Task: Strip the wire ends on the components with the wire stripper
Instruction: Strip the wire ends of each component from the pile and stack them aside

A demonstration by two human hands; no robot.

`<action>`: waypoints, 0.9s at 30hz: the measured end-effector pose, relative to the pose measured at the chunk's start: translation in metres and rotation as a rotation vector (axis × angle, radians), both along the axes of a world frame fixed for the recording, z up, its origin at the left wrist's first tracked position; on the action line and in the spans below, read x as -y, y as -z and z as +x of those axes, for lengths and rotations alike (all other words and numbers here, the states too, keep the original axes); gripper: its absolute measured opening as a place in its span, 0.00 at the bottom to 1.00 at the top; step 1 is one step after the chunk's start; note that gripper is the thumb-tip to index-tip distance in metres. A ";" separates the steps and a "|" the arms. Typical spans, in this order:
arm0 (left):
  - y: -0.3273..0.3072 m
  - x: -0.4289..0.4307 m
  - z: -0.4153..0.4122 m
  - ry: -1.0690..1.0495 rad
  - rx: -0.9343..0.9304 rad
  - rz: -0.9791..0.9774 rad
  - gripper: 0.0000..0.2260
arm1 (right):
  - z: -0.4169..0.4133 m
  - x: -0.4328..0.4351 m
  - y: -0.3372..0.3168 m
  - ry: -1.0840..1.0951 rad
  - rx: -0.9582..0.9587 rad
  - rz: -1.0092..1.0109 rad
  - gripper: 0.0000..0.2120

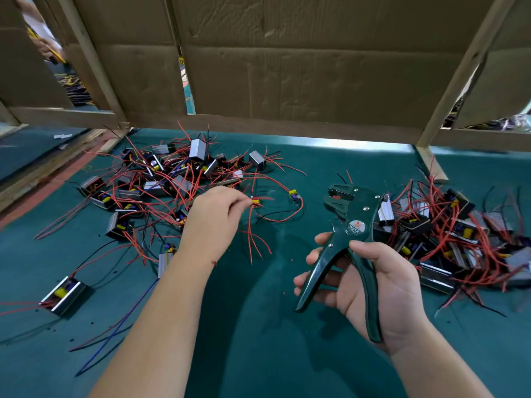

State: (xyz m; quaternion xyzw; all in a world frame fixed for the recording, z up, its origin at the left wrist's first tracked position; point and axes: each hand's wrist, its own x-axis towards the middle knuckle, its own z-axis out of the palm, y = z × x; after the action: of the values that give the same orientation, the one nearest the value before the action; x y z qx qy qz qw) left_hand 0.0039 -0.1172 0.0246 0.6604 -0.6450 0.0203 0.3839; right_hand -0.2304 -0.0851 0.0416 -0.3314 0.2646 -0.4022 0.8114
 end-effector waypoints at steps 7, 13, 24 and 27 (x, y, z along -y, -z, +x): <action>-0.014 -0.011 -0.012 0.036 -0.930 -0.161 0.06 | 0.002 0.003 0.004 -0.030 0.011 0.003 0.34; -0.020 -0.024 -0.023 0.200 -1.055 -0.042 0.10 | 0.007 0.000 0.010 -0.113 -0.019 -0.031 0.32; -0.009 -0.025 -0.036 0.347 -1.118 0.282 0.05 | 0.012 0.000 0.011 -0.086 0.059 -0.067 0.31; -0.007 -0.024 -0.036 0.365 -1.151 0.307 0.05 | 0.013 0.000 0.010 -0.087 0.050 -0.060 0.32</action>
State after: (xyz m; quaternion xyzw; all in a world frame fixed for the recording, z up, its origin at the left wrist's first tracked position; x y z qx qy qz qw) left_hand -0.0325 -0.0936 0.0319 0.4924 -0.4328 -0.4976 0.5680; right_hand -0.2175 -0.0853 0.0317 -0.3567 0.2173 -0.3823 0.8243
